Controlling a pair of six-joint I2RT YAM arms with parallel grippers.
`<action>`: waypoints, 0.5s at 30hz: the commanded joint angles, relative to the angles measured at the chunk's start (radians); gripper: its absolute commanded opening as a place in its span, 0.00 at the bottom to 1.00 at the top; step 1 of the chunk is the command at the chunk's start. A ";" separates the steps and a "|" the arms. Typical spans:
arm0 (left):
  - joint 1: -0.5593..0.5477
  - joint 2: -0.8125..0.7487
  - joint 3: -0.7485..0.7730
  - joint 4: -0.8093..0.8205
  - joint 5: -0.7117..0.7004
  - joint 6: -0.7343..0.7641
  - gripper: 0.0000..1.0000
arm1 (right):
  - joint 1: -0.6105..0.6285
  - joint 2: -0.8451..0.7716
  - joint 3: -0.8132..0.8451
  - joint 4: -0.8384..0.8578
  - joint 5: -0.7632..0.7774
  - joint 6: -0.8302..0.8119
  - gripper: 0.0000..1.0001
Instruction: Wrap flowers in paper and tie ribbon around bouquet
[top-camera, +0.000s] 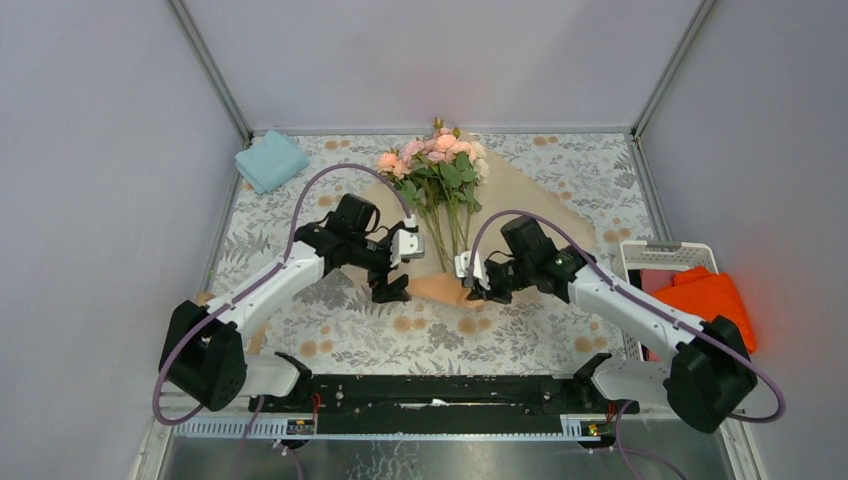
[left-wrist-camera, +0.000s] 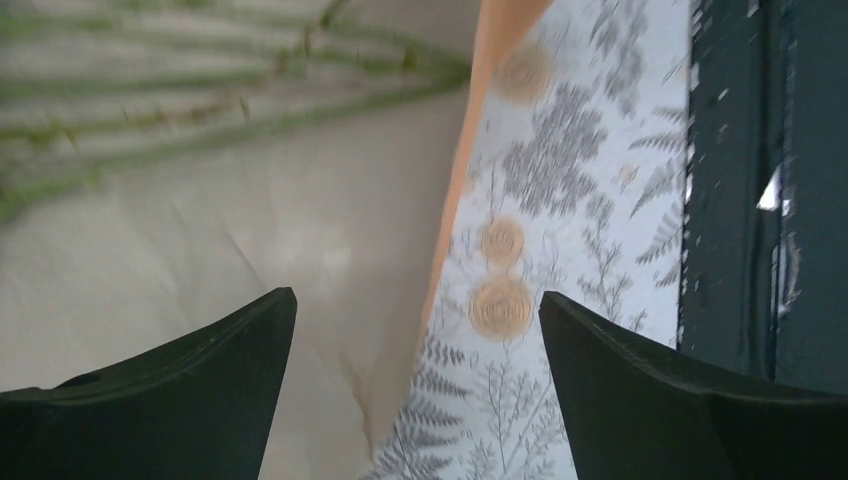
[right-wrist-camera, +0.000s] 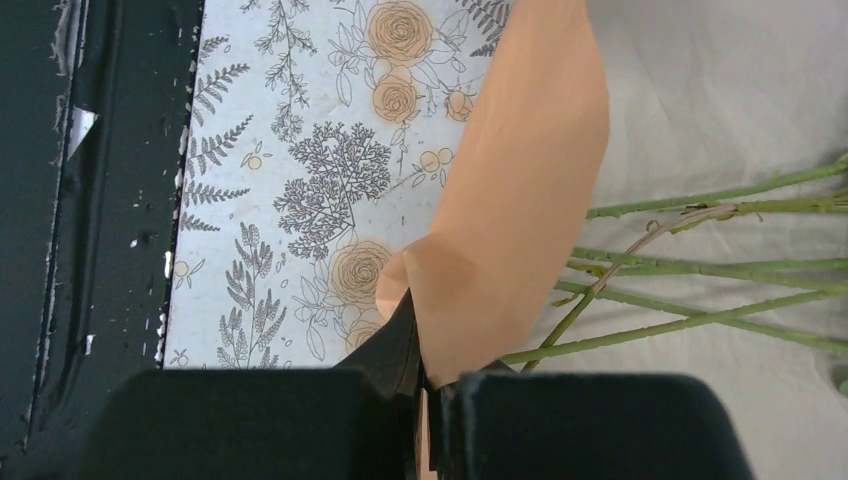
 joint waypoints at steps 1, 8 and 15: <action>-0.063 0.011 0.076 0.009 0.150 -0.035 0.99 | 0.008 0.071 0.103 -0.156 -0.074 -0.097 0.00; -0.117 0.142 0.072 0.233 0.145 -0.215 0.85 | 0.008 0.066 0.117 -0.179 -0.042 -0.101 0.00; -0.121 0.125 0.035 0.272 0.227 -0.291 0.00 | 0.006 0.069 0.130 -0.168 -0.017 -0.049 0.25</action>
